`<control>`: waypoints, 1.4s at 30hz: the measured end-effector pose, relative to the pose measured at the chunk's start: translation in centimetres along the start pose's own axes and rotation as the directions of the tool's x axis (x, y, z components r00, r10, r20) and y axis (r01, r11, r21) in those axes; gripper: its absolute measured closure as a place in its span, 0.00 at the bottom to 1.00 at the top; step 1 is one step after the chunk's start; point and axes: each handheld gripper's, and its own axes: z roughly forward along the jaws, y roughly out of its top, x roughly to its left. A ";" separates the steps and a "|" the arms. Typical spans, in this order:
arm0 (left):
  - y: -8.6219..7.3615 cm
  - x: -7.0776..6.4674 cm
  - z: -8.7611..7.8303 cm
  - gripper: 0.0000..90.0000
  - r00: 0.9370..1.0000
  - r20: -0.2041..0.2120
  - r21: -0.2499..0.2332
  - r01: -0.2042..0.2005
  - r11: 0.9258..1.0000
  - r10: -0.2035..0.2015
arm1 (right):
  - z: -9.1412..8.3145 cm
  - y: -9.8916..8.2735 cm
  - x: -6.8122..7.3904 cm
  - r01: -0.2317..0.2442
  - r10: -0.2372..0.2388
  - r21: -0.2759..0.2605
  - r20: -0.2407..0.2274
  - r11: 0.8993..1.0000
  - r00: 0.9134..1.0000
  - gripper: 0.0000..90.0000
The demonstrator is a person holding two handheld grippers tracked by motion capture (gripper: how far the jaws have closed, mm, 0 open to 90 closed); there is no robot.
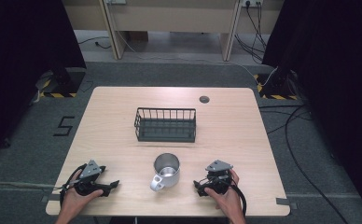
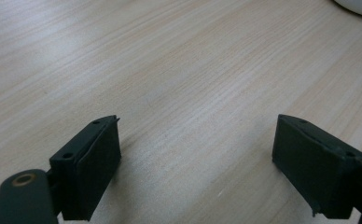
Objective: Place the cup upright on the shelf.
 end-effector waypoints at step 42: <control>3.0 -8.8 0.5 0.18 0.969 0.218 -0.160 -0.078 0.984 0.112 | -0.1 0.0 -0.3 0.002 -0.002 -0.018 0.000 1.000 1.000 0.07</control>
